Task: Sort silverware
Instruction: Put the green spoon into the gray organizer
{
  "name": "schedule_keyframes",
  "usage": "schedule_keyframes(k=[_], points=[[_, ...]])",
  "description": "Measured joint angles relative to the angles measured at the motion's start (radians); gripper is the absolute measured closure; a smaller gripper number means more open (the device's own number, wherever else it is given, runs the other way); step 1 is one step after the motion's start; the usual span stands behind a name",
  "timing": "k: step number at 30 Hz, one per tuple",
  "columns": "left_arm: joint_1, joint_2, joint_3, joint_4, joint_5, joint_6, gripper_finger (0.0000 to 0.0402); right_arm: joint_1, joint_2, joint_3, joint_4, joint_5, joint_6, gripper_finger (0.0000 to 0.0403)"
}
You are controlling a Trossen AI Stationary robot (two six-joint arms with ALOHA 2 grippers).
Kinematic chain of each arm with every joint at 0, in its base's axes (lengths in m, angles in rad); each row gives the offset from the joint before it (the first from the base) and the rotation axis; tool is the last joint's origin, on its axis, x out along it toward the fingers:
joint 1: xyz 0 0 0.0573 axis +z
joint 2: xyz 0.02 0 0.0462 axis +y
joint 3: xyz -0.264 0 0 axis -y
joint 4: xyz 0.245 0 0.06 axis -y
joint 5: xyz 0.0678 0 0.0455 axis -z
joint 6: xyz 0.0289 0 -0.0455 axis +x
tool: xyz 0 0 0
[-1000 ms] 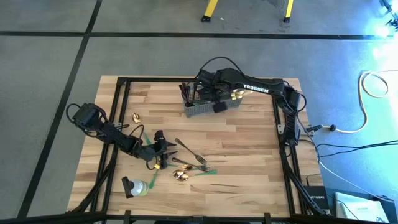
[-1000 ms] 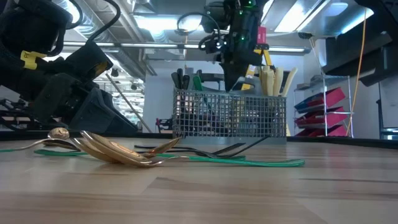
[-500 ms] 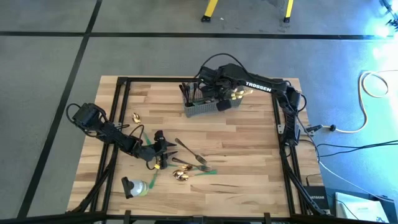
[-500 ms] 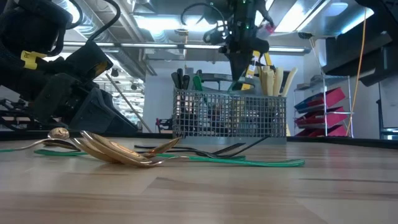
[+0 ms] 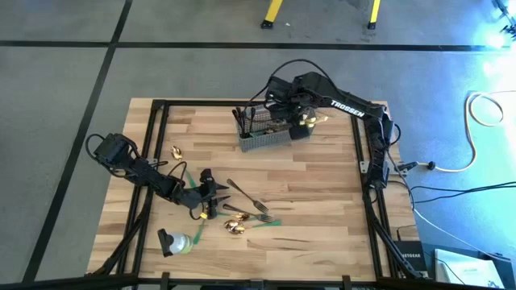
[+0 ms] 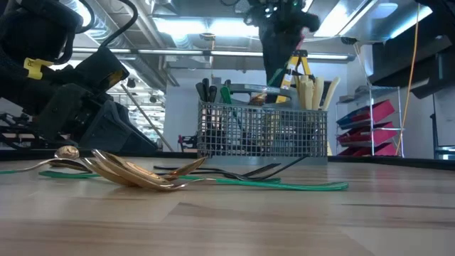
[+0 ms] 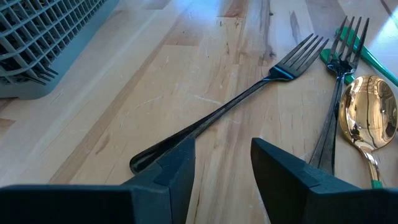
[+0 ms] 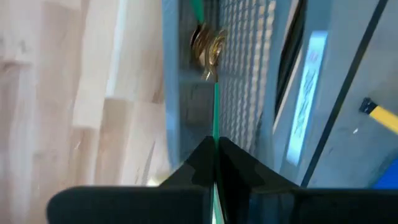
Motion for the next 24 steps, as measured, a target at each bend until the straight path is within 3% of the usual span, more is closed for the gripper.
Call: schedule_keyframes(k=[8, 17, 24], points=[[0.0, 0.0, 0.0, 0.0, 0.0, 0.0, 0.026, 0.007, -0.055, 0.0, -0.02, -0.057, 0.06, 0.0403], [0.0, 0.0, 0.0, 0.0, 0.0, 0.0, 0.026, 0.006, -0.079, -0.005, -0.016, -0.011, 0.068, 0.0403], [0.0, 0.0, 0.0, -0.002, 0.0, -0.001, 0.026, -0.004, -0.078, -0.086, -0.019, 0.064, 0.022, 0.0403]])
